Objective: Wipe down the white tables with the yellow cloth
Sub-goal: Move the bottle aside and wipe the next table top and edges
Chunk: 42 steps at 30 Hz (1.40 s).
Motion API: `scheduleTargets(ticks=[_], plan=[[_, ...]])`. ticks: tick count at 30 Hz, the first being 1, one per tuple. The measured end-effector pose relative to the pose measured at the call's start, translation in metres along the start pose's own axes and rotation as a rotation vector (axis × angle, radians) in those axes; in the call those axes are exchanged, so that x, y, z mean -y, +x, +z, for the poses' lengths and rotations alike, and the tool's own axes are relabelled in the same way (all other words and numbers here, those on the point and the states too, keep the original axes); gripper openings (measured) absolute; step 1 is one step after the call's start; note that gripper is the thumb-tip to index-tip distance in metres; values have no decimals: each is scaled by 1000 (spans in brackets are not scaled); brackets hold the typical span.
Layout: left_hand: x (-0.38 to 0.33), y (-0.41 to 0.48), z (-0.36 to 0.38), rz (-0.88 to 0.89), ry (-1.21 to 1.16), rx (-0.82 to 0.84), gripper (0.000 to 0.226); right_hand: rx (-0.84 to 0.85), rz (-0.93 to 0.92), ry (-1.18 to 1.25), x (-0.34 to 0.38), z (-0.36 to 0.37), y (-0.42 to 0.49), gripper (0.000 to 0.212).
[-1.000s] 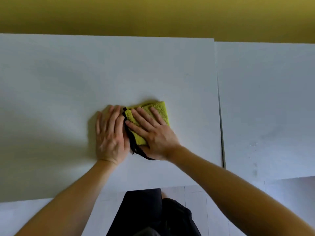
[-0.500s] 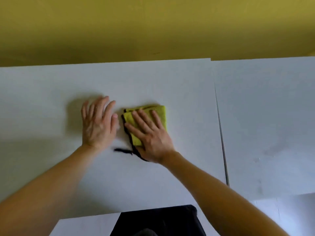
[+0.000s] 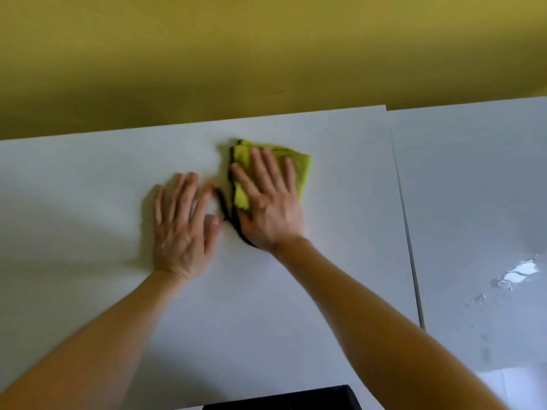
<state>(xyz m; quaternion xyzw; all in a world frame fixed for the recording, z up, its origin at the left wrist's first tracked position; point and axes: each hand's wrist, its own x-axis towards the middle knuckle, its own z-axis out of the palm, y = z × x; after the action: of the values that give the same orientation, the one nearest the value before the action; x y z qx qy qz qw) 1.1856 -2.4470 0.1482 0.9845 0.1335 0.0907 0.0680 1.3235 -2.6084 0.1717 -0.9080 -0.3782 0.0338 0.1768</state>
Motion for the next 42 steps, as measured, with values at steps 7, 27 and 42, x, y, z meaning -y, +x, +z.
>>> scheduleTargets(ticks=[7,27,42], plan=[[-3,0,1,1,-56,-16,62,-42,172,-77,-151,-51,-3,69],[-3,0,0,-15,-57,-19,63,-228,578,-120,-144,-43,36,67],[-7,4,-4,36,46,23,59,-190,421,-56,-170,-57,6,65]])
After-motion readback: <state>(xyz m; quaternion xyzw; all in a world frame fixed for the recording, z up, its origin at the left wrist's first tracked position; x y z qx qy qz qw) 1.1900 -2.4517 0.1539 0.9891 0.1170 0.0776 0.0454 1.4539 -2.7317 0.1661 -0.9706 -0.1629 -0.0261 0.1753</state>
